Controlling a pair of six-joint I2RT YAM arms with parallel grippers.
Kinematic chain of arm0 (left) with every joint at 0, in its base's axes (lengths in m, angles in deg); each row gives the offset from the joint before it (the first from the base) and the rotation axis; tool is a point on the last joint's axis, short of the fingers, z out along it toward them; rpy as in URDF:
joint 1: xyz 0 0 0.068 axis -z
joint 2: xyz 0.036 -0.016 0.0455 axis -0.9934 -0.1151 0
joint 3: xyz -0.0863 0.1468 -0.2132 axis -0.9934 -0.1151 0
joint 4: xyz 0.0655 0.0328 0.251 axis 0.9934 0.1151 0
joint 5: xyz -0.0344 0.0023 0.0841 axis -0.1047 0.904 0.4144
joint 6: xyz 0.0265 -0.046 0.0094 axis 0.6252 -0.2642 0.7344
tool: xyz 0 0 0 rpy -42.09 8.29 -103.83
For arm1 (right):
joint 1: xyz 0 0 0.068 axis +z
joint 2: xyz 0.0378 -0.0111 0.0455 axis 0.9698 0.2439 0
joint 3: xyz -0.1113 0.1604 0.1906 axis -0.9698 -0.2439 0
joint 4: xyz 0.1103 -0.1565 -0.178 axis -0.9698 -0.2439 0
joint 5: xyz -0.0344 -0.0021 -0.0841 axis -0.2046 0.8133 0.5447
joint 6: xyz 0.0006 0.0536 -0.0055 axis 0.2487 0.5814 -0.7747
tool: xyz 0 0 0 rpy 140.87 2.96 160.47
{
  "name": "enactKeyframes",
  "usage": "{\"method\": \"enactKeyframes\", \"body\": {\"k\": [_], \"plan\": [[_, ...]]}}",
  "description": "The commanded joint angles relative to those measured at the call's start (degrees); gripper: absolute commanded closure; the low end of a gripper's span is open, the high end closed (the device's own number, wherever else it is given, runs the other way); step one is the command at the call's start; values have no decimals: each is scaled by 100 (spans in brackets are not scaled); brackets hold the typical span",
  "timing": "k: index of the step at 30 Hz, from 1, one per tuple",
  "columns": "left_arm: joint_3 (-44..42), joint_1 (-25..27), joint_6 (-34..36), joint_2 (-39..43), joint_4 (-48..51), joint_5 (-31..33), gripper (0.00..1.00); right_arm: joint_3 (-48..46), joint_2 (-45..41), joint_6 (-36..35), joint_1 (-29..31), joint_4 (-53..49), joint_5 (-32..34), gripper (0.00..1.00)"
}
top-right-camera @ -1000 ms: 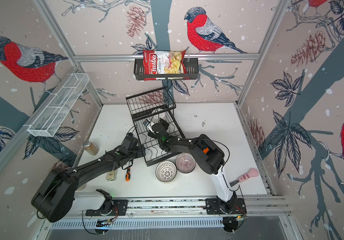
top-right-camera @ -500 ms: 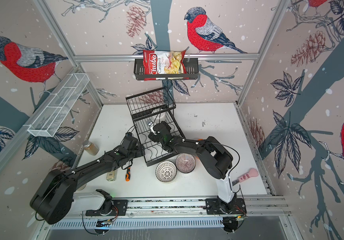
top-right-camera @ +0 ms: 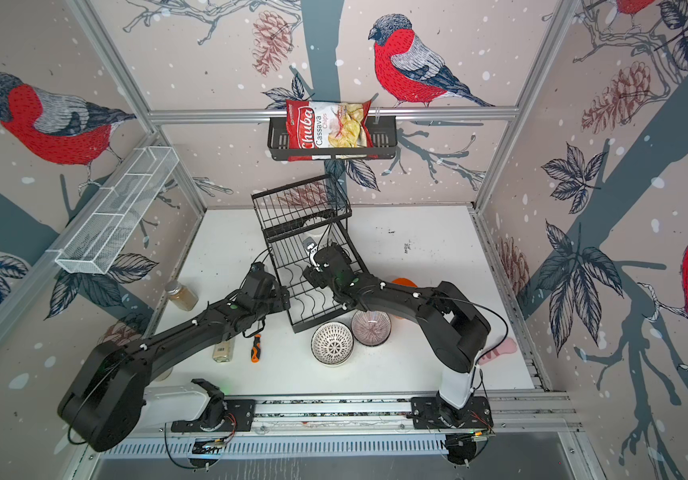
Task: Load the bowls into the dish rack
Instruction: 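Withdraw the right gripper from the rack and move it to the orange bowl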
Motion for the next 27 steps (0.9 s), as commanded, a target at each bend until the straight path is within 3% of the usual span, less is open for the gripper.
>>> {"method": "enactKeyframes", "body": {"k": [1,8,12,15,18,27], "plan": [[71,-5,55,68,121,91,16,-6,-286,659,-29,-624,-50,8],[200,-4,244,369,296,-150,15,87,-1070,1884,-479,-2190,-43,12],[367,-9,367,526,450,-421,15,19,-1602,2723,-1181,-3129,-475,15],[475,70,405,677,565,-519,14,-247,-2029,3112,-1621,-3583,-421,18],[693,303,477,744,806,-352,9,-453,-2318,3389,-1945,-4080,-53,23],[1174,1053,374,603,1001,-78,4,-1197,-2669,3690,-2652,-4629,-212,24]]}}
